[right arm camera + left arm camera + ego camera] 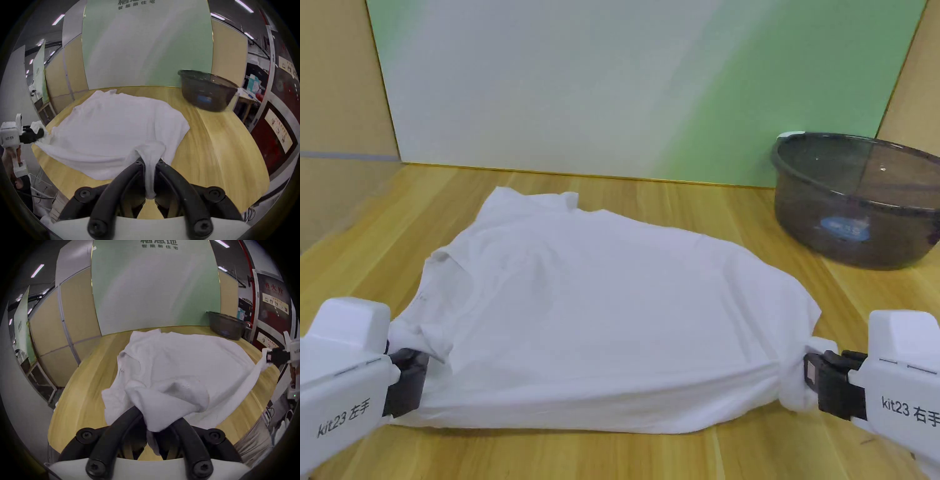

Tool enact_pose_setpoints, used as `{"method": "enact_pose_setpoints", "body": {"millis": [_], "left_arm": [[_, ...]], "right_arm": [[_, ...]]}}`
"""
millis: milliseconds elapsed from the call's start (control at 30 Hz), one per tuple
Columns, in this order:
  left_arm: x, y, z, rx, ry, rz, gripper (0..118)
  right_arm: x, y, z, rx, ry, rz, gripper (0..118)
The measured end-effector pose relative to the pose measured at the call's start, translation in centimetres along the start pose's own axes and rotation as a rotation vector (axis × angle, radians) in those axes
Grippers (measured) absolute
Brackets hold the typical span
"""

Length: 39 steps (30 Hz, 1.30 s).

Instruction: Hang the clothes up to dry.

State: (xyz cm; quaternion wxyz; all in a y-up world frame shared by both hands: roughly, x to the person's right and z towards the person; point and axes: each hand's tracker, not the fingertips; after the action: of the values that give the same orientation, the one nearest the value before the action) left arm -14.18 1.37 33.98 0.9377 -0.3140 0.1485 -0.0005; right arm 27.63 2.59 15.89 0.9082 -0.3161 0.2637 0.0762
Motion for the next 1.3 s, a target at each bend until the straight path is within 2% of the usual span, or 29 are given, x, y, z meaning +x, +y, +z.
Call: {"method": "enact_pose_setpoints", "body": {"millis": [100, 167, 233, 367, 600, 633, 667, 700, 733, 833, 1000, 1200, 1300], "left_arm": [[0.5, -0.7, -0.2, -0.031, -0.01, -0.015, 1], [1.0, -1.2, -0.2, -0.053, -0.018, -0.063, 1], [1.3, -1.7, -0.1, -0.044, 0.001, -0.051, 1], [1.2, -2.3, -0.5, -0.073, -0.017, 0.004, 1], [1.5, -2.7, 0.1, -0.068, -0.001, 0.02, 3], [1.5, -2.3, 0.6, -0.057, 0.005, 0.025, 8], [1.5, -2.0, 1.0, -0.046, 0.011, 0.029, 14], [1.6, -1.6, 1.7, -0.023, 0.018, 0.045, 20], [1.8, -1.1, 2.3, 0.012, 0.033, 0.035, 33], [2.6, 0.8, 3.2, 0.077, 0.084, -0.011, 70], [3.3, 3.5, 2.9, 0.116, 0.102, 0.03, 71], [4.7, 5.2, 0.8, 0.122, 0.164, 0.087, 71], [6.0, 6.2, -1.2, 0.1, 0.208, 0.088, 71]], "right_arm": [[-0.2, -1.1, 0.1, -0.02, -0.031, -0.023, 7], [-0.2, -1.8, 0.3, -0.026, -0.032, -0.009, 7], [-0.3, -2.5, 0.2, -0.053, -0.062, -0.024, 7], [-0.7, -3.6, 0.4, -0.058, -0.059, -0.036, 7], [-0.3, -4.0, 0.4, -0.051, -0.06, -0.054, 8], [-0.5, -3.8, 0.8, -0.039, -0.069, -0.044, 14], [-1.0, -3.7, 1.3, -0.028, -0.075, -0.034, 27], [-1.2, -3.4, 1.8, -0.013, -0.076, -0.028, 43], [-1.4, -2.8, 2.2, -0.004, -0.076, -0.031, 59], [-2.1, -1.1, 3.2, 0.054, -0.084, -0.051, 73], [-4.3, 1.6, 3.3, 0.113, -0.107, -0.027, 82], [-6.1, 2.9, 0.2, 0.106, -0.113, -0.014, 82], [-7.1, 3.4, -1.8, 0.087, -0.161, -0.021, 82]]}}
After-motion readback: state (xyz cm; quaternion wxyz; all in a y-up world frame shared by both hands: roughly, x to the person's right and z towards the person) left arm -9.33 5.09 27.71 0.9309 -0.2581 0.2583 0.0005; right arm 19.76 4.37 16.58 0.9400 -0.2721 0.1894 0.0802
